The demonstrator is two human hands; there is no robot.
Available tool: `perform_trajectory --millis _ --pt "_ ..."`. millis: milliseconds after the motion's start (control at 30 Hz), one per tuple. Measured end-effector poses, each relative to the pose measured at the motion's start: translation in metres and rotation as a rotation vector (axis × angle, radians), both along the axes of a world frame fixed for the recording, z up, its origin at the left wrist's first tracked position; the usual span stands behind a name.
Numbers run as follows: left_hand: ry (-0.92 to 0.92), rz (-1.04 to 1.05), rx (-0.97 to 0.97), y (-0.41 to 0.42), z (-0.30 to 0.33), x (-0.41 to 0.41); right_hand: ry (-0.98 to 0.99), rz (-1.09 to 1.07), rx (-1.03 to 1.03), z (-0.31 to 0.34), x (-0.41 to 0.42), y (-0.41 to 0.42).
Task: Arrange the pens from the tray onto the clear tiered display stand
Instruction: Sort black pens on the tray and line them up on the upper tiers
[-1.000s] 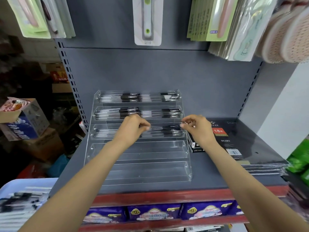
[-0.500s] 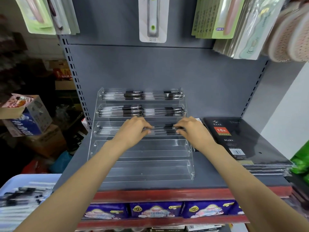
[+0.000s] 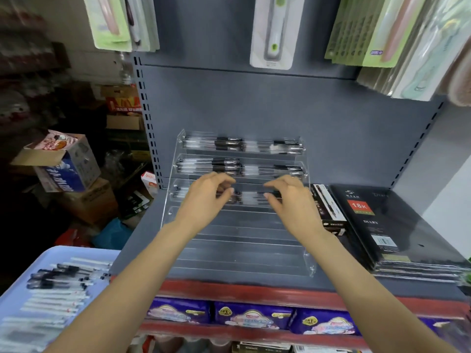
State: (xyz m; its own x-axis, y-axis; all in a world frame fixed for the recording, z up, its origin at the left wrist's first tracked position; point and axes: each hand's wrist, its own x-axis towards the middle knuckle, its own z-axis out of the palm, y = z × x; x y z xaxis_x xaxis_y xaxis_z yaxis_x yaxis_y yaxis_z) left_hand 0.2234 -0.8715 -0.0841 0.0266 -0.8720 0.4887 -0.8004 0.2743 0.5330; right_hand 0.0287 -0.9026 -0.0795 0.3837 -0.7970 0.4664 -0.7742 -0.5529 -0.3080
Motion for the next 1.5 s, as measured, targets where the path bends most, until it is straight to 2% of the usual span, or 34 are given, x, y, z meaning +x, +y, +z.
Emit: perform_trajectory --millis 133,267,367,500,633,700,900,1100,1200,1367,1500 --pt "0.014 0.093 -0.038 0.040 -0.001 0.048 -0.164 0.165 0.173 0.001 0.074 0.028" --pt "0.043 0.223 -0.022 0.090 -0.017 0.125 -0.205 0.276 0.274 -0.012 0.166 0.066" --pt "0.077 0.332 0.068 0.134 -0.043 0.187 -0.229 0.336 0.359 -0.027 0.237 0.103" --pt "0.133 0.423 0.252 0.183 -0.085 0.269 -0.185 0.404 0.494 -0.066 0.320 0.147" --pt "0.166 0.449 0.375 0.212 -0.129 0.338 -0.042 0.391 0.651 -0.122 0.378 0.164" --pt "0.139 0.439 0.470 0.216 -0.152 0.363 0.053 0.364 0.713 -0.150 0.398 0.163" --pt "-0.116 0.294 0.738 0.202 -0.202 0.404 0.268 0.254 0.767 -0.211 0.438 0.131" --pt "-0.353 0.198 0.829 0.179 -0.234 0.425 0.398 0.173 0.638 -0.237 0.464 0.096" --pt "-0.327 0.188 0.812 0.177 -0.245 0.427 0.459 0.162 0.614 -0.235 0.470 0.086" --pt "-0.224 0.204 0.761 0.178 -0.248 0.430 0.553 0.200 0.767 -0.234 0.481 0.067" --pt "-0.153 0.223 0.771 0.174 -0.246 0.429 0.587 0.235 0.796 -0.231 0.486 0.062"
